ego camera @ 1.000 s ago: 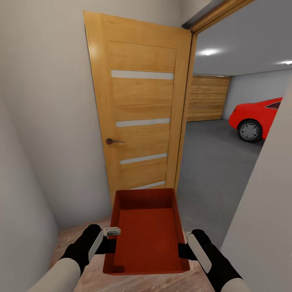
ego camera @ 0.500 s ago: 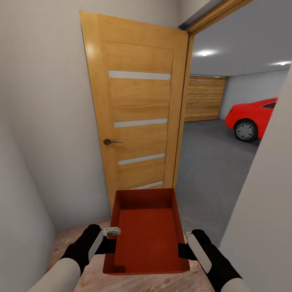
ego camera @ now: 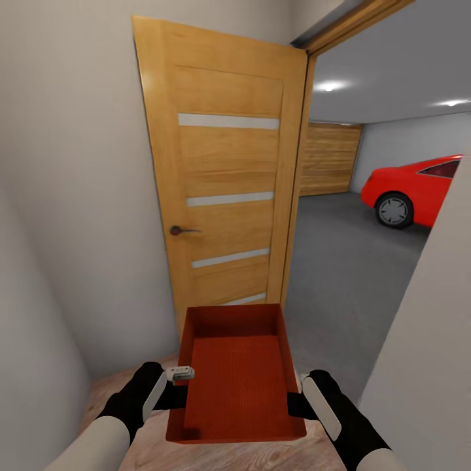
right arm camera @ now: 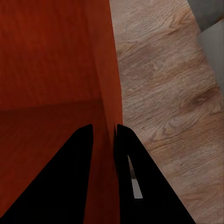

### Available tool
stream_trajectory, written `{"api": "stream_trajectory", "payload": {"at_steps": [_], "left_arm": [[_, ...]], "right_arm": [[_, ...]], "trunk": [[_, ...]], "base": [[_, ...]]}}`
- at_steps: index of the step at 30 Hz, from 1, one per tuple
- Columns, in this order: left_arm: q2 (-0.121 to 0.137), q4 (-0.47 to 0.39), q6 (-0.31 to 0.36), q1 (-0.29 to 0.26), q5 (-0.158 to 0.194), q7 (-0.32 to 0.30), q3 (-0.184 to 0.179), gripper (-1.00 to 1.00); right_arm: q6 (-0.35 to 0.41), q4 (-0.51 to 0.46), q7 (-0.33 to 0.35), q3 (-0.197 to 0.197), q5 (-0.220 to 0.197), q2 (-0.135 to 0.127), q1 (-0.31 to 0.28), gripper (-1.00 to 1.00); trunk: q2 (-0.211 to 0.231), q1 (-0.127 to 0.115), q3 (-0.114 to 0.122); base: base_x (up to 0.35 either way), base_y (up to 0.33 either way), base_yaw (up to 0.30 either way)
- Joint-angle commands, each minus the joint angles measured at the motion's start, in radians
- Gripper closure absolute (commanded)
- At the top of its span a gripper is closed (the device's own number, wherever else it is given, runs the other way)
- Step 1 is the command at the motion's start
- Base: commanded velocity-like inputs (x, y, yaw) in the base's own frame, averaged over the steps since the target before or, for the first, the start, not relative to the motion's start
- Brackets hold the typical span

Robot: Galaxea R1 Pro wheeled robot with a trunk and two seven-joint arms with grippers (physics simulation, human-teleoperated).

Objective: Move the two storage containers from the living room to the garage. In the garage, place one container on the floor and stack the other container on top of it (either order is fine).

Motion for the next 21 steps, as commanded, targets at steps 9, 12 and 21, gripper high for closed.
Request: {"api": "stream_trajectory", "payload": {"at_steps": [9,12,21], "left_arm": [[0.000,-0.002,0.005,0.000,0.015,0.005,0.001,1.00],[0.000,-0.002,0.005,0.000,0.015,0.005,0.001,1.00],[0.000,-0.002,0.005,0.000,0.015,0.005,0.001,1.00]], "right_arm": [[-0.005,-0.001,-0.007,-0.001,-0.026,0.000,-0.001,1.00],[-0.005,-0.001,-0.007,-0.001,-0.026,0.000,-0.001,1.00],[-0.005,-0.001,-0.007,-0.001,-0.026,0.000,-0.001,1.00]], "trunk": [[-0.001,0.000,0.003],[-0.001,0.000,0.005],[-0.001,0.000,0.007]], "base": [[0.000,0.001,-0.253],[0.000,0.000,-0.263],[0.000,0.000,-0.128]]}}
